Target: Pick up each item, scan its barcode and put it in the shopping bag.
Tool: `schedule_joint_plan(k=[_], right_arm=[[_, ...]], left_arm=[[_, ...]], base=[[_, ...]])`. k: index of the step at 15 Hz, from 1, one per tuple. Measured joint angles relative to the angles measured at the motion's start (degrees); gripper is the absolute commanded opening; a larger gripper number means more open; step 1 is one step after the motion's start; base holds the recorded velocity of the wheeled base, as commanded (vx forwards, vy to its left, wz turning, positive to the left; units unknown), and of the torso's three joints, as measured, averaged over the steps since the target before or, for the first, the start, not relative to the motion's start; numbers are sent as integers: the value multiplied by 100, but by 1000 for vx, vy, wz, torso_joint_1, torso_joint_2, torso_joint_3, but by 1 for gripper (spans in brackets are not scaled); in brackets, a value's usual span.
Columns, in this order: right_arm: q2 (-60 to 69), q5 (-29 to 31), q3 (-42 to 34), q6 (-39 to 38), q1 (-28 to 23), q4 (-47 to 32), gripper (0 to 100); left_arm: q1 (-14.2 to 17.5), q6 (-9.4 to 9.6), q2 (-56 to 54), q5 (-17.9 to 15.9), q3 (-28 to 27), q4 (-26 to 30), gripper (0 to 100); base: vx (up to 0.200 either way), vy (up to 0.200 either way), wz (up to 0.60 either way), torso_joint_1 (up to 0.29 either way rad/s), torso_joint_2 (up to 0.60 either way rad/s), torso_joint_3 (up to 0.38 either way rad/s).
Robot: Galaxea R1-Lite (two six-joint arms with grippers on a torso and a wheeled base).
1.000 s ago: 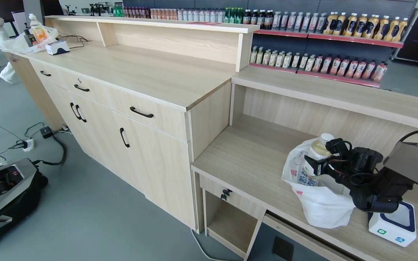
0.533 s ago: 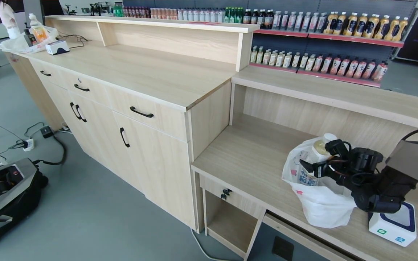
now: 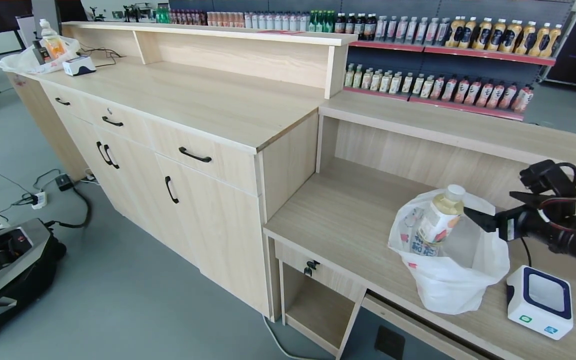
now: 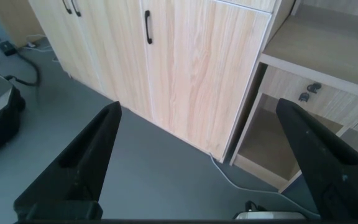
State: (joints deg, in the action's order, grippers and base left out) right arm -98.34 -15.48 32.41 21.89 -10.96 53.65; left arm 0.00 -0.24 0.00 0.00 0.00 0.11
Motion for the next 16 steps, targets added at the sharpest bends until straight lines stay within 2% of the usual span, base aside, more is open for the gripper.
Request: schedule_joint_plan(k=[1, 4, 5, 7, 9, 11, 13, 16], right_arm=[[608, 90, -160, 143, -194, -773, 100], [2426, 708, -425, 455, -1219, -3723, 100], [2889, 873, -469, 495, -1715, -4255, 100], [3465, 1069, -524, 372, -2465, -4662, 100], [3597, 1103, -588, -285, -2765, -4167, 100], [3250, 1100, -703, -616, -2821, -3290, 100], [2634, 1103, -786, -685, -2878, -2287, 100], [1384, 1067, -825, -266, -3020, -635, 100]], left_arm=[[0, 0, 0, 0, 0, 5, 100], [0, 2, 0, 0, 0, 7, 100], [0, 2, 0, 0, 0, 7, 100], [0, 0, 0, 0, 0, 5, 100], [0, 0, 0, 0, 0, 7, 100], [0, 0, 0, 0, 0, 7, 100], [-5, 0, 0, 0, 0, 7, 100], [-5, 2, 0, 0, 0, 7, 100]], base=[[0, 0, -600, -178, 310, 163], [0, 0, -600, -196, 375, 163], [0, 0, -600, -222, 403, 183], [0, 0, 0, -244, 444, 200], [0, 0, 0, -107, 188, 85], [0, 0, 0, -29, 66, 29], [0, 0, 0, 0, 0, 0], [0, 0, 0, 0, 0, 0]])
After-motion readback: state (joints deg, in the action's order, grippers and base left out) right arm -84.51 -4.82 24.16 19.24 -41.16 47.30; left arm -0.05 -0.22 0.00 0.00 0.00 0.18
